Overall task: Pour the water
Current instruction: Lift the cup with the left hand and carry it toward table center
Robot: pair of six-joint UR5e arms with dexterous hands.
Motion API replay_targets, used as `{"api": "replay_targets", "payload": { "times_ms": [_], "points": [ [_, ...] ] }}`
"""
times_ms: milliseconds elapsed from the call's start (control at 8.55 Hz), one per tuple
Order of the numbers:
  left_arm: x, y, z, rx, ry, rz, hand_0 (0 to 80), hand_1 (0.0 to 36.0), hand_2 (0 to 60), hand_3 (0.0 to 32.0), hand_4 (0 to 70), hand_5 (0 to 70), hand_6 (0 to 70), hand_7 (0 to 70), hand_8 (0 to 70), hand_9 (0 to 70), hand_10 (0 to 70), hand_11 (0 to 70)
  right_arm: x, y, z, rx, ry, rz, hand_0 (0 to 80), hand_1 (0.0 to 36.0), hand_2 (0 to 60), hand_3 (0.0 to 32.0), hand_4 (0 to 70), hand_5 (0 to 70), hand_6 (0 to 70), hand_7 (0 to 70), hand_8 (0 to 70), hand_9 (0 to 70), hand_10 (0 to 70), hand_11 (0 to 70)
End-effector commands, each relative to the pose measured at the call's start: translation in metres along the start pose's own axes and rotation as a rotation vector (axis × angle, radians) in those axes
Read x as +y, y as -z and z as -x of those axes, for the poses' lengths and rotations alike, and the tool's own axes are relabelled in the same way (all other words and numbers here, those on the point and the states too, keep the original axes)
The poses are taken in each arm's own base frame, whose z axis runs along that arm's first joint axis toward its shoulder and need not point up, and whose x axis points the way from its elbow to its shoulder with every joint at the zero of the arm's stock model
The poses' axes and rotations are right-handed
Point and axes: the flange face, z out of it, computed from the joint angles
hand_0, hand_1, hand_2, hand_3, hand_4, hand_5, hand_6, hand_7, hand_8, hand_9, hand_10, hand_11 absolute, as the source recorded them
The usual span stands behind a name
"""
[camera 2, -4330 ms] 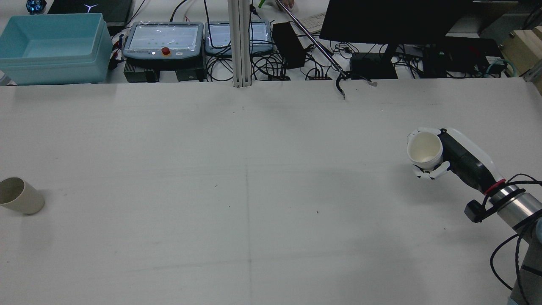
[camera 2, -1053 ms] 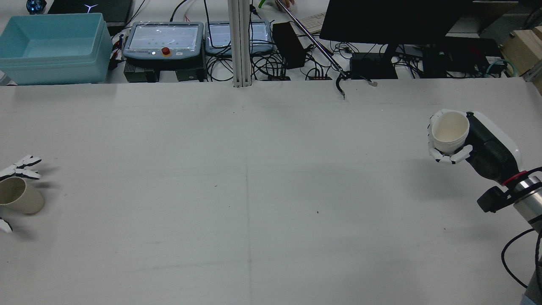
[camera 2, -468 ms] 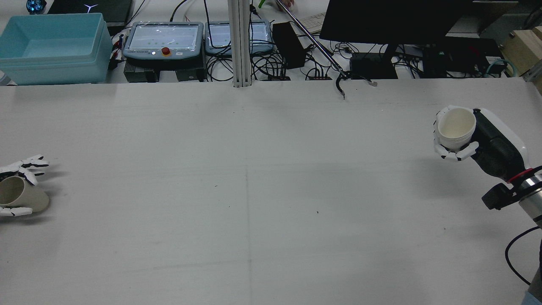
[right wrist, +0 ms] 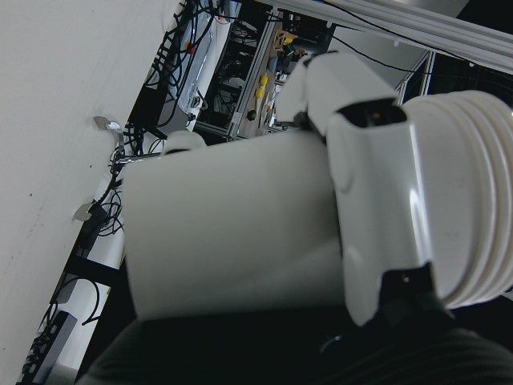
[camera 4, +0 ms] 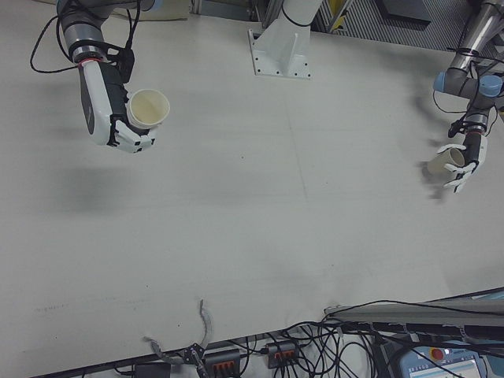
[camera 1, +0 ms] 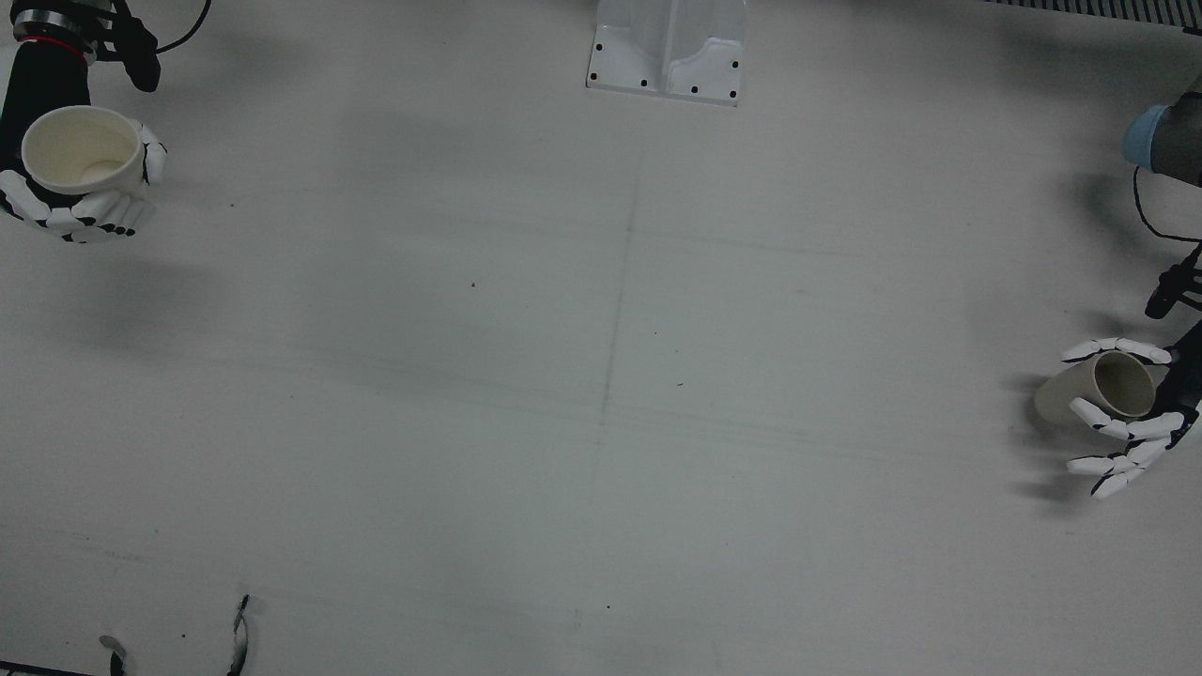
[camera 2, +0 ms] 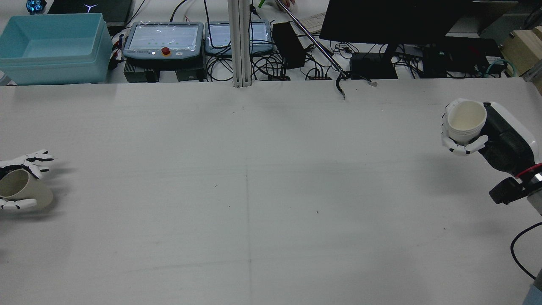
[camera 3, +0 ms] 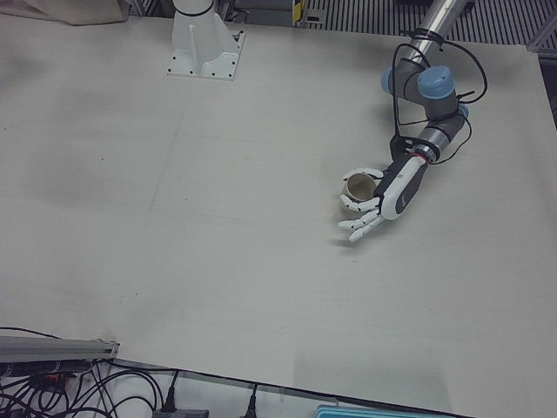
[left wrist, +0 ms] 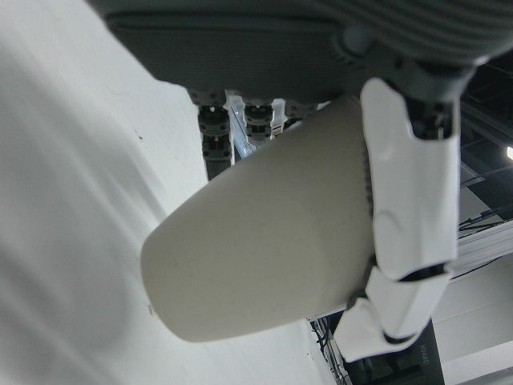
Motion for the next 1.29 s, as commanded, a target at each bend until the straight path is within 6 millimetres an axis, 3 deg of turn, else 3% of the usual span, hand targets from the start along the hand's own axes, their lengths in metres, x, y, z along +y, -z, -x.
{"api": "replay_targets", "payload": {
  "times_ms": [0, 234, 468, 585, 819, 936, 1053, 1170],
  "points": [
    [0.068, -0.03, -0.031, -0.012, 0.017, -0.003, 56.5, 36.0, 60.0, 0.0, 70.0, 70.0, 18.7, 22.5, 7.6, 11.2, 15.0, 23.2, 0.032, -0.002, 0.066, -0.045, 0.018, 0.021, 80.0, 36.0, 60.0, 0.0, 29.3, 70.0, 70.0, 70.0, 70.0, 70.0, 70.0, 70.0],
    [0.12, -0.08, -0.032, -0.013, -0.014, 0.041, 57.5, 36.0, 60.0, 0.0, 70.0, 70.0, 18.8, 22.8, 7.5, 10.9, 14.6, 22.6, 0.081, -0.004, 0.142, -0.068, 0.099, 0.054, 80.0, 36.0, 60.0, 0.0, 37.0, 70.0, 70.0, 70.0, 70.0, 70.0, 70.0, 70.0],
    [0.174, -0.119, -0.009, -0.073, -0.006, 0.065, 60.4, 36.0, 60.0, 0.0, 70.0, 70.0, 18.6, 23.1, 7.4, 11.0, 14.6, 22.8, 0.106, -0.016, 0.188, -0.092, 0.14, 0.087, 80.0, 36.0, 60.0, 0.0, 44.0, 70.0, 70.0, 70.0, 70.0, 70.0, 70.0, 70.0],
    [0.197, -0.135, 0.004, -0.096, -0.004, 0.08, 60.4, 36.0, 60.0, 0.0, 70.0, 70.0, 18.6, 23.0, 7.6, 11.2, 14.8, 23.1, 0.118, -0.024, 0.201, -0.105, 0.145, 0.113, 80.0, 36.0, 60.0, 0.0, 48.6, 70.0, 70.0, 70.0, 70.0, 70.0, 70.0, 70.0],
    [0.221, -0.143, 0.025, -0.137, -0.006, 0.101, 61.0, 36.0, 60.0, 0.0, 70.0, 70.0, 18.3, 23.0, 7.9, 11.7, 15.4, 24.1, 0.154, -0.047, 0.211, -0.115, 0.198, 0.187, 80.0, 36.0, 60.0, 0.0, 56.7, 70.0, 70.0, 70.0, 70.0, 70.0, 70.0, 70.0],
    [0.243, -0.156, 0.028, -0.143, -0.025, 0.115, 60.7, 36.0, 60.0, 0.0, 70.0, 70.0, 18.0, 22.9, 8.1, 12.0, 15.9, 24.6, 0.174, -0.059, 0.216, -0.136, 0.227, 0.23, 80.0, 36.0, 60.0, 0.0, 62.5, 70.0, 70.0, 70.0, 70.0, 70.0, 70.0, 70.0],
    [0.274, -0.173, 0.035, -0.162, -0.021, 0.13, 61.4, 36.0, 60.0, 0.0, 70.0, 70.0, 18.3, 23.0, 8.2, 12.1, 15.9, 24.7, 0.2, -0.071, 0.223, -0.16, 0.273, 0.264, 80.0, 36.0, 60.0, 0.0, 67.5, 70.0, 70.0, 70.0, 70.0, 70.0, 70.0, 70.0],
    [0.307, -0.189, 0.029, -0.169, -0.018, 0.135, 61.6, 36.0, 60.0, 0.0, 70.0, 70.0, 18.4, 23.1, 8.2, 12.0, 15.7, 24.4, 0.233, -0.082, 0.232, -0.18, 0.336, 0.279, 80.0, 36.0, 60.0, 0.0, 70.0, 70.0, 70.0, 70.0, 70.0, 70.0, 70.0, 70.0]
  ]
}}
